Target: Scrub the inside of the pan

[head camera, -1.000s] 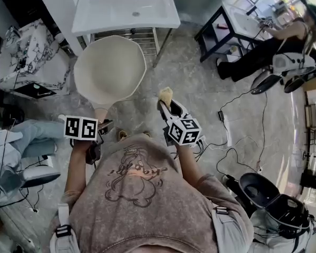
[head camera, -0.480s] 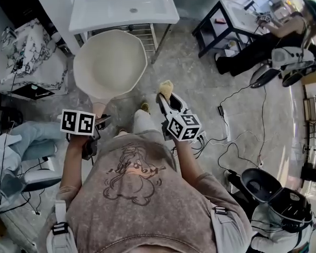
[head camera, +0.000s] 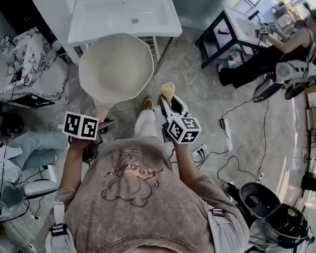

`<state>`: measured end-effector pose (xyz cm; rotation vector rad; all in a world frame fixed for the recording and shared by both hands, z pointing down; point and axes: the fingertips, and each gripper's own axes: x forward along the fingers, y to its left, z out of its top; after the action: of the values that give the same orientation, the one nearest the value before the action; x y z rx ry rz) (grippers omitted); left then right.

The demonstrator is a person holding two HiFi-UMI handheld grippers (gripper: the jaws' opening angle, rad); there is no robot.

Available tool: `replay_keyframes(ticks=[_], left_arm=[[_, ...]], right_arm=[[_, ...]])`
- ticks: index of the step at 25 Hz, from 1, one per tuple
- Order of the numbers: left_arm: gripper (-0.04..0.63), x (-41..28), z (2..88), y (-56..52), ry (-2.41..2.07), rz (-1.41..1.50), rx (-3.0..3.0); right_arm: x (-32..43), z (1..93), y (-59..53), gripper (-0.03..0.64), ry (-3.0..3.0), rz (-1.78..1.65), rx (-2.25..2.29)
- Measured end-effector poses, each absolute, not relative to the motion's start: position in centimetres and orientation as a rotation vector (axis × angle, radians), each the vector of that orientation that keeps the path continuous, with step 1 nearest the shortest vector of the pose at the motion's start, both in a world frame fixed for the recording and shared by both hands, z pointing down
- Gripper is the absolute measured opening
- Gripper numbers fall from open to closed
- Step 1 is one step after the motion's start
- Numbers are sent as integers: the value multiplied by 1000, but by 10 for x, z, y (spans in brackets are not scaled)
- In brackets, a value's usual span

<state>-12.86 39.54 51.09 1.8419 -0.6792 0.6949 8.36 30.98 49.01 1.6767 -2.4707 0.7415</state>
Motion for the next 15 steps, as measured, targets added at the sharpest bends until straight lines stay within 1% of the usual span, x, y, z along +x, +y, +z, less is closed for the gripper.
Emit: replay_keyframes(ticks=[7,12,15], left_arm=[[96,-117,515,316,-639,677,1850],[96,-119,522,262,-617,689,1865],[97,-108,518,229,-613,685,1853]], right_arm=[[94,495,219,158,-2474,717,1681],[89,494,162,158,-2469,686,1662],[94,486,128,158,-2479,670,1619]])
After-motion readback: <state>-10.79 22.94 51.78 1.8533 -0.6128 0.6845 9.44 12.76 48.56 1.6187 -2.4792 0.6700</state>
